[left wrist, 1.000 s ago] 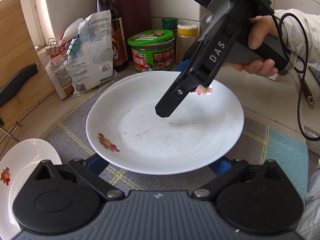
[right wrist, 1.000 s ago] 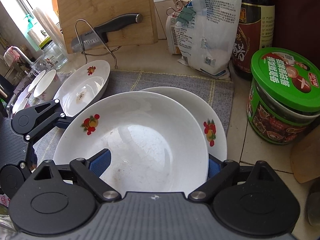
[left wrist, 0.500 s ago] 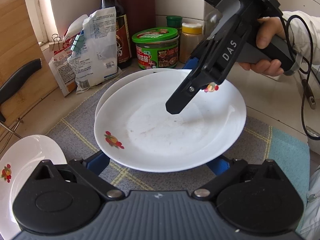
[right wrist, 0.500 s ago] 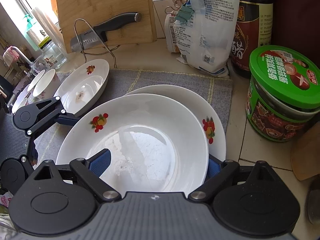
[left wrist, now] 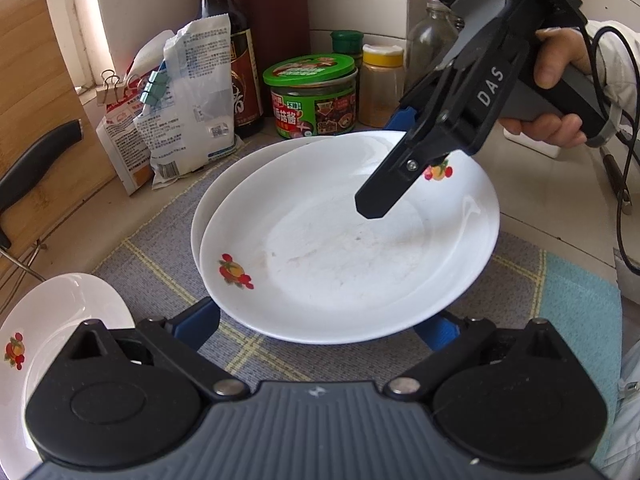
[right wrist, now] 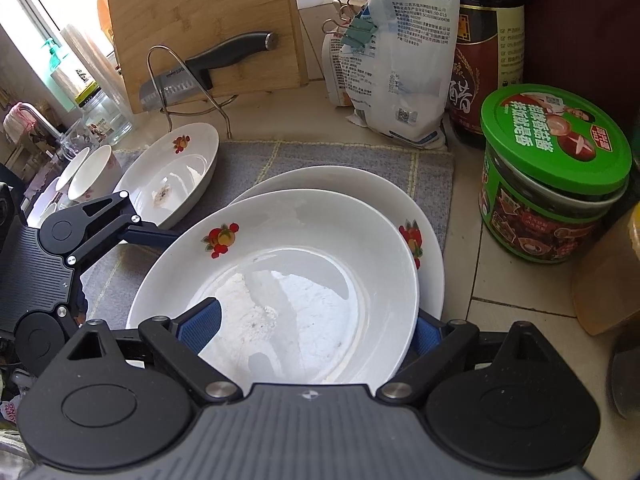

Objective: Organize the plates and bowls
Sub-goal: 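Lower the held plate with both tools onto the plate beneath it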

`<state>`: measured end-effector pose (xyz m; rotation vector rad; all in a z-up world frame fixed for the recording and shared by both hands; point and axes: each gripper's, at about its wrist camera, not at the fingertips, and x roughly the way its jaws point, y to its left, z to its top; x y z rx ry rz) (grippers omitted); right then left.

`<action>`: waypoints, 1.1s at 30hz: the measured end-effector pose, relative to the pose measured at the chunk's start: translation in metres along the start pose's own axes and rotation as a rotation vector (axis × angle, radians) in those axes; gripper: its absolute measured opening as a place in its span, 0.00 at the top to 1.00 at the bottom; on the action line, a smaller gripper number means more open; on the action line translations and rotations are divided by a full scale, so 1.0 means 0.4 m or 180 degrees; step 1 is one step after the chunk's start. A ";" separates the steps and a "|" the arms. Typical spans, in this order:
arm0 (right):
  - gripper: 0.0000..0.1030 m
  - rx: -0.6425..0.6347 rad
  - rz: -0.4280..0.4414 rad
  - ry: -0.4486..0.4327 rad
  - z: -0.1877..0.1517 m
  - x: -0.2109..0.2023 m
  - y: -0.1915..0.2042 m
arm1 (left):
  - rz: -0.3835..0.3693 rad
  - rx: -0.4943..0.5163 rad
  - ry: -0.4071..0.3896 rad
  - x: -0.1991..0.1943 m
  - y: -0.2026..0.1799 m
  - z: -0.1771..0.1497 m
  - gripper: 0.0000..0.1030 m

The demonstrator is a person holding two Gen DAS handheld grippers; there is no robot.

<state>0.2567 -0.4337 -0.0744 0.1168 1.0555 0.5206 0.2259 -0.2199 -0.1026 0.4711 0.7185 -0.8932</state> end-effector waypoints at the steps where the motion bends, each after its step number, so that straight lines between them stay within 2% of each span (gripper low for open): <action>1: 0.05 0.0010 0.0003 0.0001 -0.001 -0.002 0.001 | 0.0001 0.0001 0.0000 0.000 0.000 0.000 0.02; 33: 0.03 -0.0018 -0.0212 0.0064 -0.011 -0.029 0.032 | 0.0129 0.0076 -0.0065 -0.007 -0.024 0.006 0.01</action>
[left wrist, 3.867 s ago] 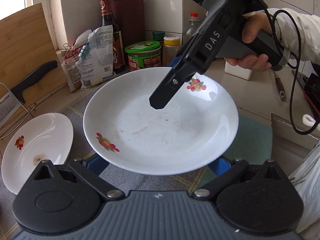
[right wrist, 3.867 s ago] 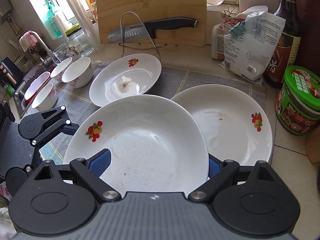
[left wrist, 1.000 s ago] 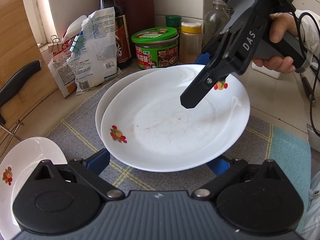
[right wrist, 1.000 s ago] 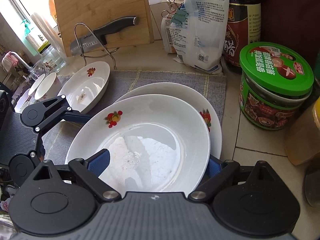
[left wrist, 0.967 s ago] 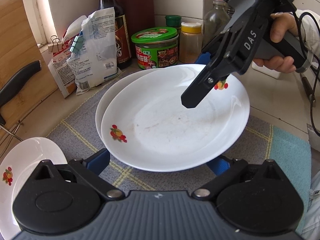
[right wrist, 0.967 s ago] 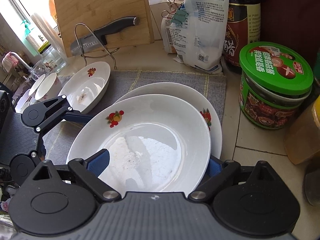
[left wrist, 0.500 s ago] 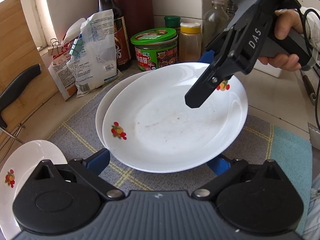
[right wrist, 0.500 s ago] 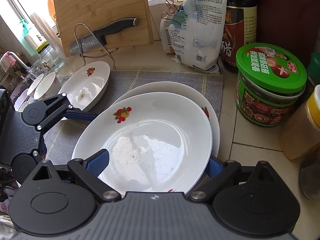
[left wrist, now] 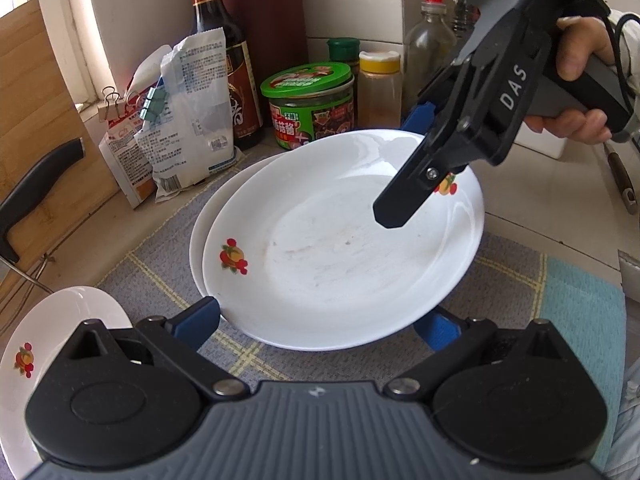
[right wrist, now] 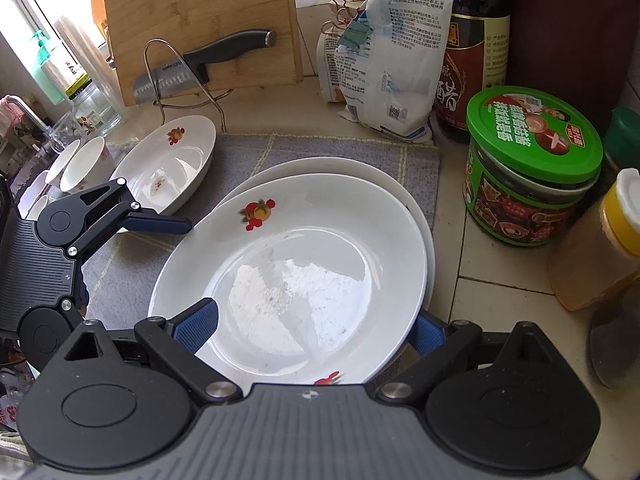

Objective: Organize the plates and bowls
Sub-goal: 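Lower the held plate with both tools onto the plate beneath it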

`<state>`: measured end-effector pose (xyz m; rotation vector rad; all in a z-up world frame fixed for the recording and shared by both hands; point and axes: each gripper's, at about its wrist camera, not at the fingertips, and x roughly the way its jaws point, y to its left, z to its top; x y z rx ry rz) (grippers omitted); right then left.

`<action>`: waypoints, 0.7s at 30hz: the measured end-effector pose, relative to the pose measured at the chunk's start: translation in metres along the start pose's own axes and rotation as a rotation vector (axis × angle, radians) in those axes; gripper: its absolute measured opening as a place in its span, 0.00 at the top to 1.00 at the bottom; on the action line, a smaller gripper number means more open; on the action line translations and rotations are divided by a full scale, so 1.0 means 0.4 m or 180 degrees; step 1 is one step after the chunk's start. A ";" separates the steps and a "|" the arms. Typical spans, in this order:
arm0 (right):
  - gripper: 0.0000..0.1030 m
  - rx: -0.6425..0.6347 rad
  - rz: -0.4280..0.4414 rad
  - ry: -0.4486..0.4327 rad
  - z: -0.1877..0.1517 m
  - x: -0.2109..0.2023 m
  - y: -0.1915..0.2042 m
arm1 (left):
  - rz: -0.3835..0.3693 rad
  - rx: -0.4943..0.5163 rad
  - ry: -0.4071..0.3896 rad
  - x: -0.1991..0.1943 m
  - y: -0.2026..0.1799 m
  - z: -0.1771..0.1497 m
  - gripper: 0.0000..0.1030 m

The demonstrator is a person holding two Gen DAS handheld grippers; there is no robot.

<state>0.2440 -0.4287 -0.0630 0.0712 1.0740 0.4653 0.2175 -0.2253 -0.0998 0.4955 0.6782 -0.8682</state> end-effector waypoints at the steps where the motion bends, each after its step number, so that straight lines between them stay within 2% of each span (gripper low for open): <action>1: 0.03 -0.0013 -0.0009 0.0004 0.000 0.001 0.001 | 0.0005 0.0005 -0.0006 0.000 -0.001 0.000 0.01; 6: 0.03 -0.0104 -0.0100 0.0031 -0.003 0.003 0.014 | 0.0005 0.0003 -0.0028 -0.004 -0.005 -0.001 0.01; 21: 0.02 -0.0115 -0.0138 0.0071 -0.004 0.003 0.025 | -0.0003 0.0039 -0.0088 -0.005 -0.003 0.012 0.01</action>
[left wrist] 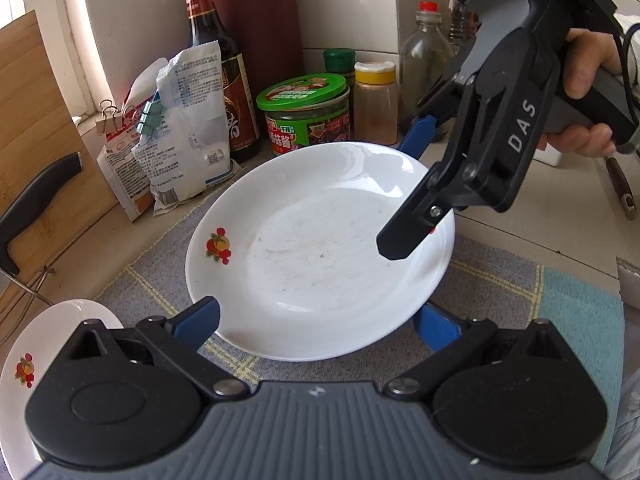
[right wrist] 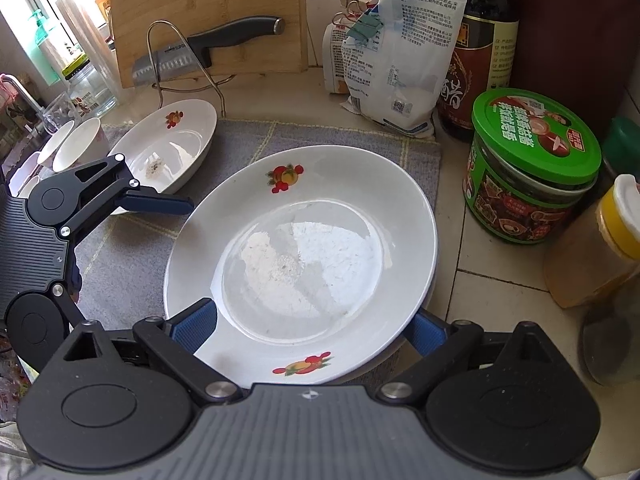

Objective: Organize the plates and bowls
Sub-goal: 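Lower the held plate with both tools onto the plate beneath it, then open both tools to release the stacked plate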

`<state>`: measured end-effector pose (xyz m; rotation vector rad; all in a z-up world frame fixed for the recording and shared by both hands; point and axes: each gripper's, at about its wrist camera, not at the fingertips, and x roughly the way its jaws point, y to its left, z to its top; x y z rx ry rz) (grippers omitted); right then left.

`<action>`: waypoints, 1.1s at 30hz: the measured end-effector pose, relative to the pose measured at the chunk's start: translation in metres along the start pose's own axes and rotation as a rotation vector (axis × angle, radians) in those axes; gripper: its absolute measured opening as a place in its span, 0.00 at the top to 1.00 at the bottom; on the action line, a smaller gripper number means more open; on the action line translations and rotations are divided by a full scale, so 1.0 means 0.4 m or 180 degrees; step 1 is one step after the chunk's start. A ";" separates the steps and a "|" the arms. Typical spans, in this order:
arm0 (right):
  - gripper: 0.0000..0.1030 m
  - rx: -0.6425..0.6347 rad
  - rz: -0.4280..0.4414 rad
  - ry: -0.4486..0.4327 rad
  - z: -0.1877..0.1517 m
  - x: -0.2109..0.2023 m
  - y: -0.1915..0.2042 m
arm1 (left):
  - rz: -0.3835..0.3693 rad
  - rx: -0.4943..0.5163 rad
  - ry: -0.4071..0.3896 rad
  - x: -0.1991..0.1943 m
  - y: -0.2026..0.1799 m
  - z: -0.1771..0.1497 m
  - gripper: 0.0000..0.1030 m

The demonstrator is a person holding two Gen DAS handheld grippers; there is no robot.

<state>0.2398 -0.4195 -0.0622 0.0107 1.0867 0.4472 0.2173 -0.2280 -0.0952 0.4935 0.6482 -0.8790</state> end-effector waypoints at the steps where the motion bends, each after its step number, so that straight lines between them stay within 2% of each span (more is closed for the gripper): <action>1: 0.02 0.0004 -0.0003 0.0003 0.000 0.000 0.000 | 0.0006 0.0005 -0.0002 0.000 -0.001 0.000 0.01; 17: 0.02 0.0047 -0.0055 0.0022 -0.021 -0.012 0.004 | 0.0053 0.0045 0.0002 -0.005 -0.007 -0.006 0.01; 21: 0.00 0.0003 0.0010 -0.0077 -0.031 -0.029 0.016 | 0.0081 0.0011 -0.0033 -0.016 -0.006 -0.009 0.01; 26: 0.00 0.0013 -0.0083 -0.0229 -0.047 -0.043 0.024 | 0.0176 -0.0132 -0.0067 -0.040 0.000 -0.018 0.01; 33: 0.00 -0.0120 -0.0237 -0.0468 -0.080 -0.053 0.064 | 0.0354 -0.0558 -0.0082 -0.095 0.004 -0.041 0.01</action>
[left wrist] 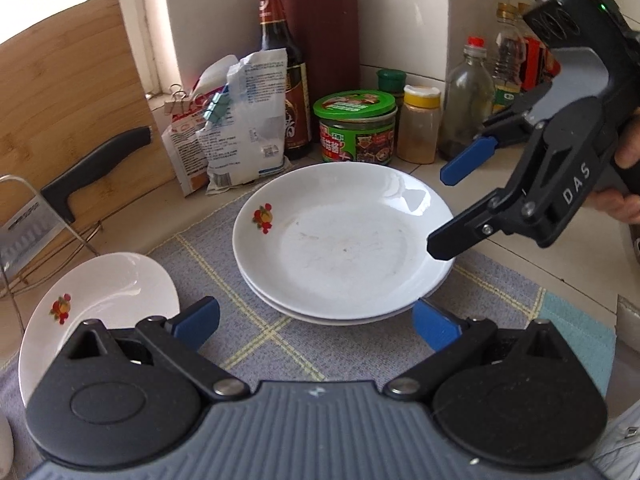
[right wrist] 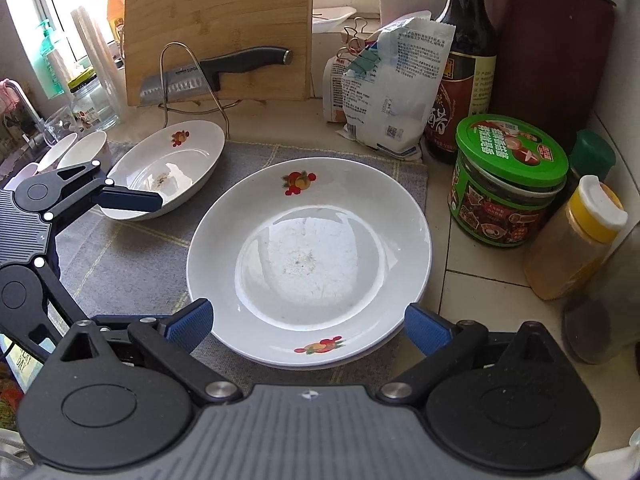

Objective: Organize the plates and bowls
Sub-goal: 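Open both tools to release the stacked plate, then move both tools to the stained white plate by the cutting board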

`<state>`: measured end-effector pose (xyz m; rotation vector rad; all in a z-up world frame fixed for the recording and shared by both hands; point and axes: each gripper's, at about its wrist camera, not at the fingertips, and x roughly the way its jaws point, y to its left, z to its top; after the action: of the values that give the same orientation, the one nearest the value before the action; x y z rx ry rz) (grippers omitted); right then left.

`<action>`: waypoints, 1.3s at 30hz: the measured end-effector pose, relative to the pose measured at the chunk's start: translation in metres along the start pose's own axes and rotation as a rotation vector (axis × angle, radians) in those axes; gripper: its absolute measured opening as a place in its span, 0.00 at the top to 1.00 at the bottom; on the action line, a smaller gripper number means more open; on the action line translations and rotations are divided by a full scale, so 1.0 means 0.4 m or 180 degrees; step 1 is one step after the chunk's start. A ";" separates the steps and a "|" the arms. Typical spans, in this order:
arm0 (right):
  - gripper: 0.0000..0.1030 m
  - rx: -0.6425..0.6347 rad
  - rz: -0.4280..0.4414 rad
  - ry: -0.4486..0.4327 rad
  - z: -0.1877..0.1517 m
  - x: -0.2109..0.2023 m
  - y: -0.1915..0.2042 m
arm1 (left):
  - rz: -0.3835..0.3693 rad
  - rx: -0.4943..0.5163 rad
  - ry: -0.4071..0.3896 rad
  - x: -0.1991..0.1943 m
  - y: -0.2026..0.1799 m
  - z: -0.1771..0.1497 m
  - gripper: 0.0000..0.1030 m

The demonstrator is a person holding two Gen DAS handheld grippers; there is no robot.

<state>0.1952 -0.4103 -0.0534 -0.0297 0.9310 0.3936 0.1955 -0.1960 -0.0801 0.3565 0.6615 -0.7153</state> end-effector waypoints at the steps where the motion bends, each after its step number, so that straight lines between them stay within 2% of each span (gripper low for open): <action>1: 0.00 -0.0025 0.0000 -0.0036 -0.002 -0.002 0.007 | 0.0047 -0.0067 -0.0003 -0.011 0.001 -0.005 0.01; 5: 0.00 -0.0065 0.0070 -0.0167 -0.002 -0.008 0.035 | 0.0289 -0.0283 0.0031 -0.047 0.006 -0.026 0.01; 14: 0.00 -0.0106 0.0232 -0.0208 0.004 0.022 0.102 | 0.0762 -0.0942 0.0245 -0.103 0.080 -0.107 0.01; 19: 0.00 -0.0118 0.0254 -0.0164 0.010 0.045 0.147 | 0.0966 -0.1076 0.0303 -0.109 0.131 -0.161 0.01; 26: 0.00 -0.0152 0.0136 -0.0096 0.028 0.056 0.219 | 0.0945 -0.1133 0.0288 -0.100 0.203 -0.216 0.01; 39: 0.00 -0.0085 -0.0070 -0.0035 0.068 0.089 0.327 | 0.0729 -0.0956 0.0207 -0.067 0.293 -0.257 0.01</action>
<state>0.1904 -0.2723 -0.0463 -0.0622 0.9137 0.3854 0.2181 -0.0475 -0.1294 0.1746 0.7640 -0.3799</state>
